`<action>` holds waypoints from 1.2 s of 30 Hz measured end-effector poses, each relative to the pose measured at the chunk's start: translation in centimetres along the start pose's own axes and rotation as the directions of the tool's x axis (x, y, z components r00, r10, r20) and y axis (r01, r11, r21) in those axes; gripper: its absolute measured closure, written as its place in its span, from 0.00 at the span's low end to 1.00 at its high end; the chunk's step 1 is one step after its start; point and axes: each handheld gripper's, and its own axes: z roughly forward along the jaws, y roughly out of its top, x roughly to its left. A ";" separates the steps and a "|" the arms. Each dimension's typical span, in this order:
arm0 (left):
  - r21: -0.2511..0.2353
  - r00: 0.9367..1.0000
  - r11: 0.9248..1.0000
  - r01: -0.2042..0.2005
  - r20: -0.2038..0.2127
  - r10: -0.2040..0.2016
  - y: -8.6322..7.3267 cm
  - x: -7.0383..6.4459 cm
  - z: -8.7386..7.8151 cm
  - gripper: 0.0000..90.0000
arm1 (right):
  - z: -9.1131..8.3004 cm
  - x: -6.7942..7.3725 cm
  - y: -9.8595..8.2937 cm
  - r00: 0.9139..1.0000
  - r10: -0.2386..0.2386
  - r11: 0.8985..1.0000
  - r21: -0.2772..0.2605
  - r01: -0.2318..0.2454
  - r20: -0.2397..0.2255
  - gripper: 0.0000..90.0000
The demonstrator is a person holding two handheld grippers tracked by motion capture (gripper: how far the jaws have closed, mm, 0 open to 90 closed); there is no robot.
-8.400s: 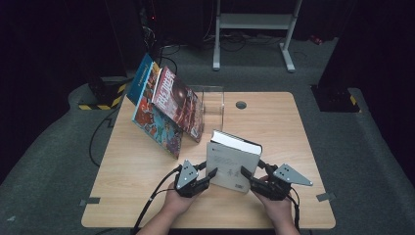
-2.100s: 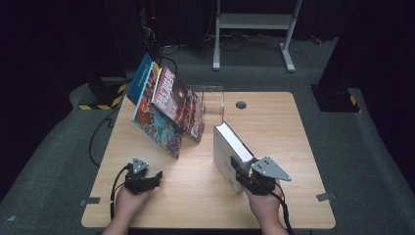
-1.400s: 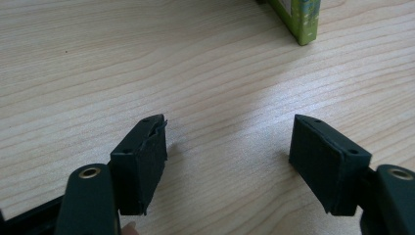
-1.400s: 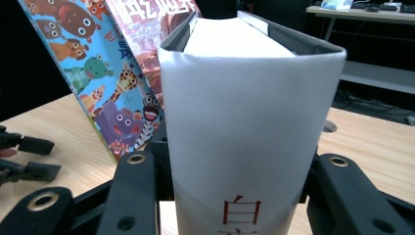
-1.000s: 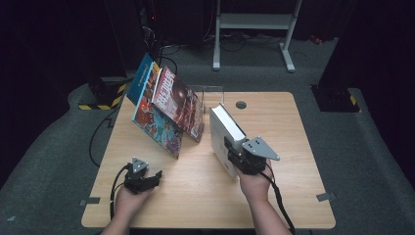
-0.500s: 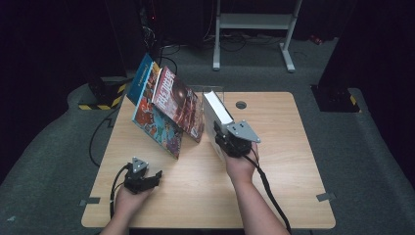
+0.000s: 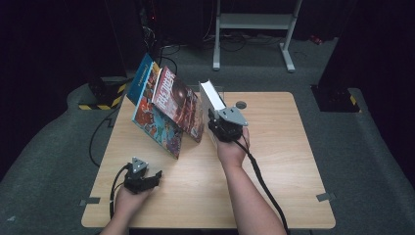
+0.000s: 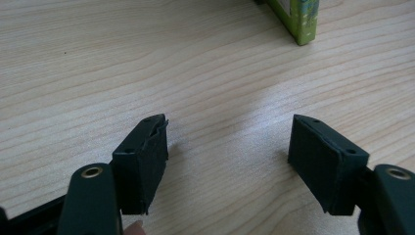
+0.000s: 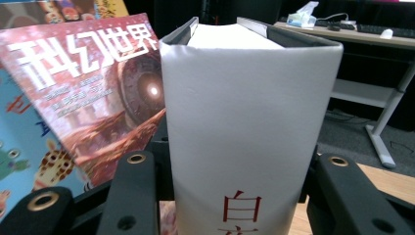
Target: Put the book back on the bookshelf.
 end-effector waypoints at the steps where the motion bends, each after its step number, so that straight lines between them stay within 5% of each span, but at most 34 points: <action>1: 0.000 1.000 1.000 0.000 0.000 0.000 0.0 0.0 0.0 0.35 | 0.3 0.0 0.1 1.000 -0.004 1.000 0.008 0.004 0.007 0.61; 16: -0.005 1.000 1.000 -0.003 -0.005 0.003 -0.1 0.0 0.0 0.35 | 4.3 -1.1 1.1 0.997 0.039 0.999 0.010 -0.039 0.060 0.61; 36: -0.003 1.000 1.000 0.000 -0.001 0.000 -0.1 0.0 -0.1 0.35 | 7.7 -1.6 0.0 0.994 0.079 0.997 0.016 -0.080 0.074 0.61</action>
